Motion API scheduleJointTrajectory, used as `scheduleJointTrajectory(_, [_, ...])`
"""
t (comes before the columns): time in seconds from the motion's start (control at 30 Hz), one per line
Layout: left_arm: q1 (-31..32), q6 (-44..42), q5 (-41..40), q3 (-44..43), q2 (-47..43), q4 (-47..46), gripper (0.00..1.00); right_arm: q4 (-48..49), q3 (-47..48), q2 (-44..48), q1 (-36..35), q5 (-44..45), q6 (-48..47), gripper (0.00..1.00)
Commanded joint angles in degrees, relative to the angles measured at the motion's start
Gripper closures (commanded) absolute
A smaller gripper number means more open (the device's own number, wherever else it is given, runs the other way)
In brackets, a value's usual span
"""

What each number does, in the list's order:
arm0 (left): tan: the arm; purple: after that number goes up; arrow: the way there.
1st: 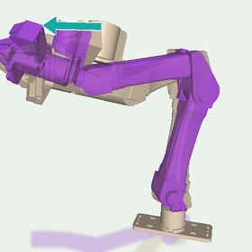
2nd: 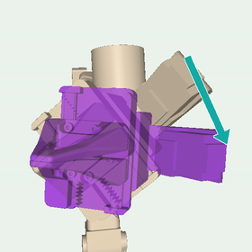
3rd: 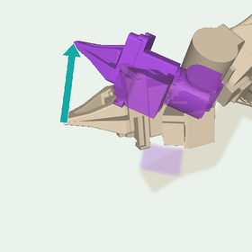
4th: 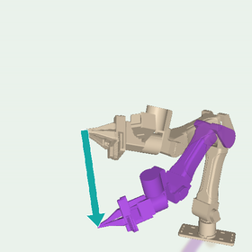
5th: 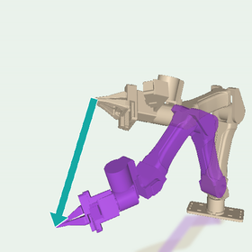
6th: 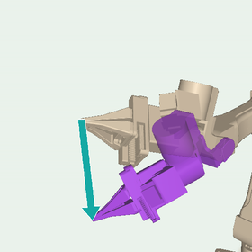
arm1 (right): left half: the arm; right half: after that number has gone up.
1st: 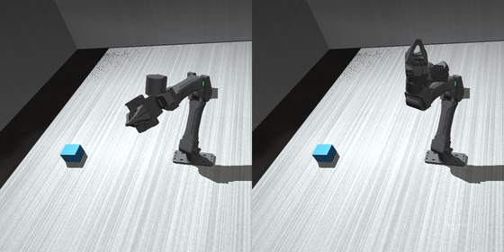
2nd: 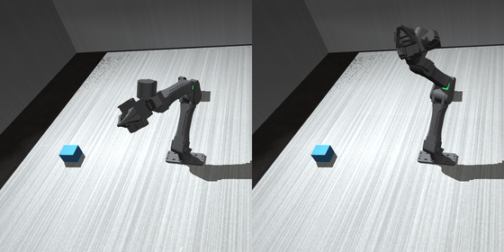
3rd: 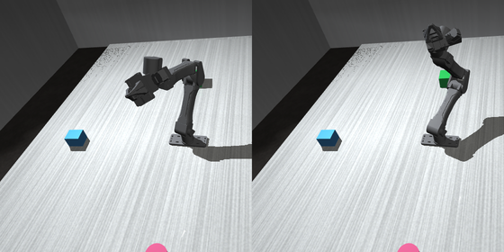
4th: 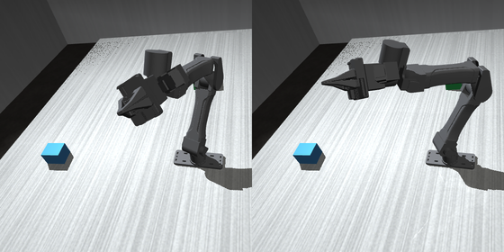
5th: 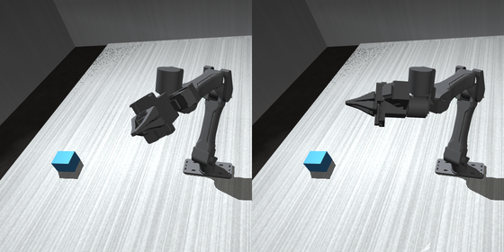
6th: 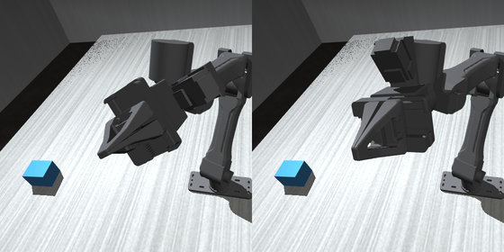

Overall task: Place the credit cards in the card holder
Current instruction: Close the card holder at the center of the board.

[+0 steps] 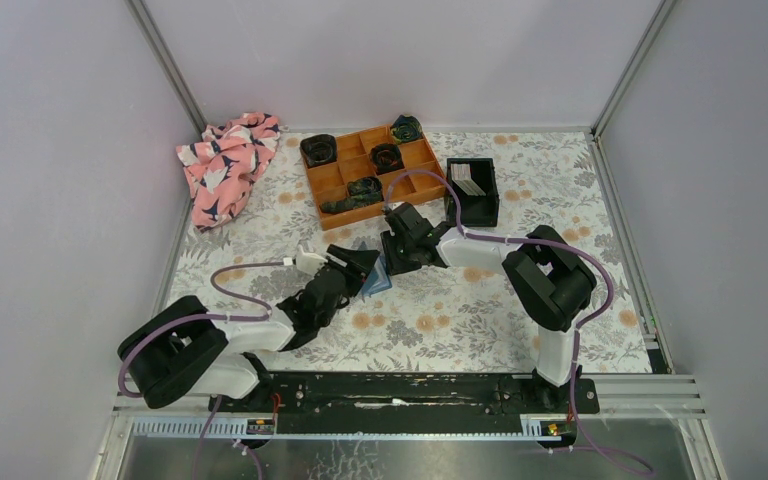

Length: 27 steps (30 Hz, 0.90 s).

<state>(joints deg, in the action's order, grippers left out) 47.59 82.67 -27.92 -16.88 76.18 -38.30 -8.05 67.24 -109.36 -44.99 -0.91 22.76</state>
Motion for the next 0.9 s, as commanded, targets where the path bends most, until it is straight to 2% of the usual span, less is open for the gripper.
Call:
scheduleJointTrajectory(0.0, [0.4,1.6,-2.2,1.5,0.4,-5.2,0.38,-2.6,-0.9,1.0,0.2,2.7,0.0,0.62])
scheduleJointTrajectory(0.17, [0.3,2.3,-2.0,2.4,0.9,-6.0,0.59,-2.7,-0.6,1.2,0.3,3.1,0.1,0.62])
scheduleJointTrajectory(0.3, [0.3,2.9,-1.0,2.8,2.2,-6.8,0.68,-2.8,-0.4,1.3,0.3,3.4,0.1,0.62])
scheduleJointTrajectory(0.47, [0.3,3.7,0.2,4.0,4.3,-9.4,0.85,-3.2,0.1,1.2,0.4,3.5,-0.1,0.62])
scheduleJointTrajectory(0.7, [0.7,4.2,1.8,4.8,8.1,-12.2,0.98,-3.3,0.4,1.9,0.4,3.9,-0.4,0.62])
scheduleJointTrajectory(0.87, [1.0,5.1,2.3,5.2,11.0,-13.9,0.99,-4.3,1.5,2.4,0.4,4.2,-0.8,0.62])
